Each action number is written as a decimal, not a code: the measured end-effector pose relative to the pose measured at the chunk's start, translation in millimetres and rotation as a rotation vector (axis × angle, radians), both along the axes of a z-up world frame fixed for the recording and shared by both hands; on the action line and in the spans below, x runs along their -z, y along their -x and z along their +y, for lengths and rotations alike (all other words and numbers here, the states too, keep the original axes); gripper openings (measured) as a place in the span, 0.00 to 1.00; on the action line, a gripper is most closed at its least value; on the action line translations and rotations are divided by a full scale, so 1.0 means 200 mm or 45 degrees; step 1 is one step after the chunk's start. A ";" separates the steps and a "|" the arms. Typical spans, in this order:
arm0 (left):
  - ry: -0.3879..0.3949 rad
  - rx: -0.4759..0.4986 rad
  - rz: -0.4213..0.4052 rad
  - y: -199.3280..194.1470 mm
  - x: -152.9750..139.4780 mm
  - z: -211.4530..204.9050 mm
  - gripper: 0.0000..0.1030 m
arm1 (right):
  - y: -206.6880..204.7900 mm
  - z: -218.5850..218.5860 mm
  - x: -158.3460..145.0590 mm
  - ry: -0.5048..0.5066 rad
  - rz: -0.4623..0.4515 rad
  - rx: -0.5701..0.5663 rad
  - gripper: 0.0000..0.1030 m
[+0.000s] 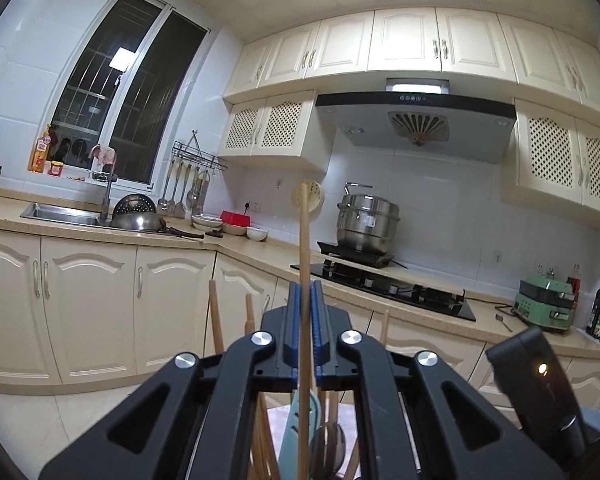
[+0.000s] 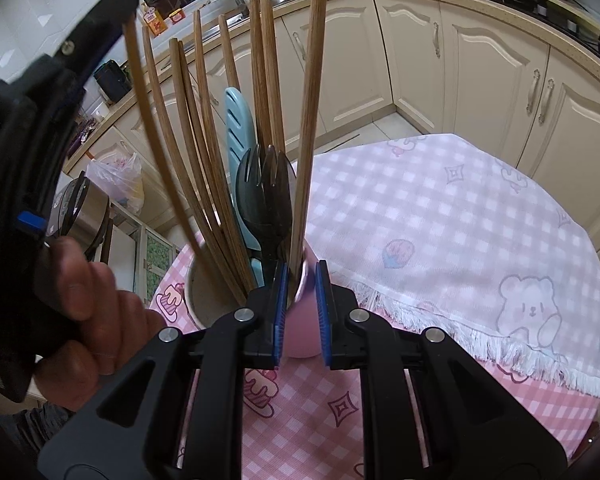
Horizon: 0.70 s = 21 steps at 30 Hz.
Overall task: Organize utensils
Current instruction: 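Lower both held chopsticks into the pink cup, then open both tools to release the chopsticks into the cup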
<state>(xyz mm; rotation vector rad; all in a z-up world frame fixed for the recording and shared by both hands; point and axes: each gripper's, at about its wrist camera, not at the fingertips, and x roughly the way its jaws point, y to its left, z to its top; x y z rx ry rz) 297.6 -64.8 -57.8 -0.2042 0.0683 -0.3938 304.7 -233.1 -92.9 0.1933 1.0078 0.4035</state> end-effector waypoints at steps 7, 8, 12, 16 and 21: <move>-0.062 -0.015 0.030 0.08 -0.02 0.03 0.70 | 0.02 -0.03 0.00 -0.045 0.007 0.035 0.39; -0.072 -0.017 0.039 0.09 -0.03 0.04 0.74 | 0.03 -0.04 0.00 -0.054 0.001 0.046 0.66; -0.152 -0.076 0.093 0.16 -0.08 0.07 0.89 | 0.06 -0.06 -0.05 -0.083 -0.045 0.071 0.73; -0.287 -0.177 0.177 0.23 -0.13 0.06 0.93 | 0.12 -0.09 -0.11 -0.093 -0.104 0.131 0.89; -0.363 -0.250 0.263 0.34 -0.20 0.09 0.93 | 0.21 -0.13 -0.19 -0.108 -0.171 0.194 0.92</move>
